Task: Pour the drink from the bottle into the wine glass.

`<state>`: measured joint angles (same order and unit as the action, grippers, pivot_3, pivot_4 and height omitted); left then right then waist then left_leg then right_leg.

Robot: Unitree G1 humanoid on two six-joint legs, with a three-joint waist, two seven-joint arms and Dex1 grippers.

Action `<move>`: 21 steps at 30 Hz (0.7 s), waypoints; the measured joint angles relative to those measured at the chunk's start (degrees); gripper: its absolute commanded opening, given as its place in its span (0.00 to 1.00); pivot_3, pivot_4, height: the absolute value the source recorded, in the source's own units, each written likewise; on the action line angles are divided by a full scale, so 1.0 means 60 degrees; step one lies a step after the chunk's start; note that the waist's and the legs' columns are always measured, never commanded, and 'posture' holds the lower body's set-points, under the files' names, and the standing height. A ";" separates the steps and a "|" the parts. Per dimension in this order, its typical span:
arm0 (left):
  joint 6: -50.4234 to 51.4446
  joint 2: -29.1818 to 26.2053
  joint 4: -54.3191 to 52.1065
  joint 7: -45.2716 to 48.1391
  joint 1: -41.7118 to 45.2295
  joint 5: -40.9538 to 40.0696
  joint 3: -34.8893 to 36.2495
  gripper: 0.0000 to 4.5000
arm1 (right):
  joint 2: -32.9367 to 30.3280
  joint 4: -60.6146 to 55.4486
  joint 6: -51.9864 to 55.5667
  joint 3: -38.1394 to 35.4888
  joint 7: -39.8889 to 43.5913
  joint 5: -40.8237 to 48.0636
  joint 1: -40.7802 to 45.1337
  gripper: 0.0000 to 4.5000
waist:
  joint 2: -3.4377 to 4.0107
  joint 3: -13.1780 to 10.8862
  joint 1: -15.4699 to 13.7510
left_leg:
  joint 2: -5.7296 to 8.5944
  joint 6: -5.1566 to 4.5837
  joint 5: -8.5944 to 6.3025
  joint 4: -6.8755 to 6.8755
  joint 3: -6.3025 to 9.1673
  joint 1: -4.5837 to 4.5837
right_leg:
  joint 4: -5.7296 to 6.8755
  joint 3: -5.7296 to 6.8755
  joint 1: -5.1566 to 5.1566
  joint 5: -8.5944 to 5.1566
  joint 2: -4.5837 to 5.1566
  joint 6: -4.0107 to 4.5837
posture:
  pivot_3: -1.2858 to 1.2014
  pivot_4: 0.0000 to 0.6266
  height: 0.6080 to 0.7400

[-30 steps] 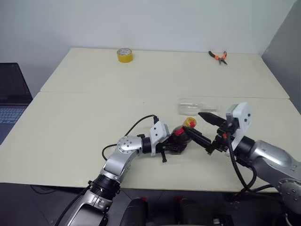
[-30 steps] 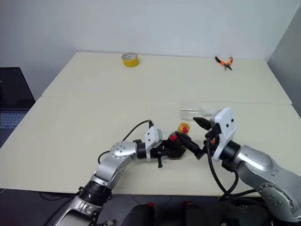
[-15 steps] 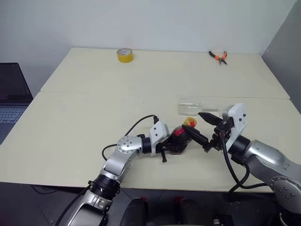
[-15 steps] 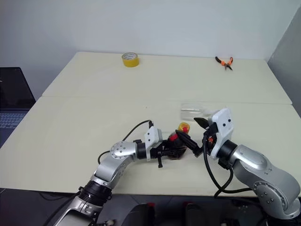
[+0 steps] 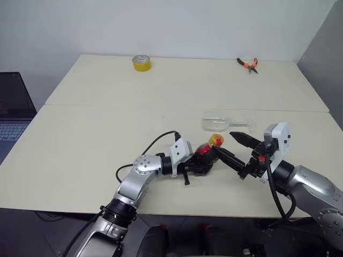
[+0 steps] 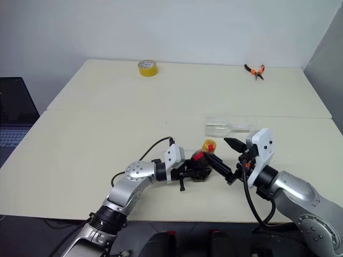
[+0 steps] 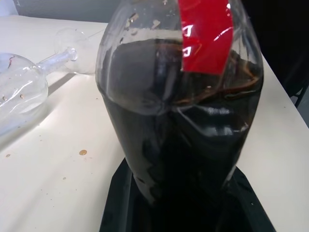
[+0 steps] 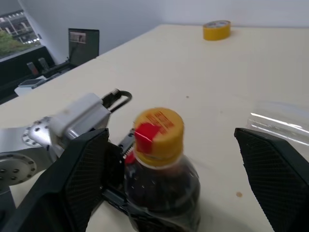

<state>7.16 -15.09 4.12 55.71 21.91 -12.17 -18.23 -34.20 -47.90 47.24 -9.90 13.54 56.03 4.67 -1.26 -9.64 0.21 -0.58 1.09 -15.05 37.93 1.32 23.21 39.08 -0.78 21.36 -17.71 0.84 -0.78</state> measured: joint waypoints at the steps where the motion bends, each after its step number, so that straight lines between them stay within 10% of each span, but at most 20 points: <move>1: -0.0001 0.0001 0.0000 0.0001 -0.0001 0.0000 0.0000 0.14 | -0.0042 -0.0040 -0.0003 0.0021 -0.0005 -0.0018 0.0122 0.99 | 0.0000 0.0000 0.0000 | 0.0001 0.0000 0.0000 0.0000 0.0000 0.0000 | 0.0000 0.0000 0.0000 0.0000 0.0000 0.0000 | 0.52 0.24 1.00; 21: -0.0012 -0.0021 0.0001 -0.0007 -0.0006 0.0042 -0.0037 0.14 | -0.0071 0.0274 -0.0719 0.0492 0.0130 -0.1665 -0.0122 0.99 | 0.0001 0.0001 -0.0006 | 0.0001 0.0000 0.0000 0.0001 0.0000 0.0000 | 0.0000 0.0000 -0.0002 0.0000 0.0001 0.0000 | 0.52 0.24 1.00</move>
<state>7.08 -15.21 4.12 55.67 21.87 -11.92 -18.45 -34.62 -46.26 42.92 -6.94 14.31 46.04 3.94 -1.25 -9.64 0.17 -0.58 1.09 -15.04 37.93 1.32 23.21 39.08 -0.78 21.35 -17.71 0.85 -0.78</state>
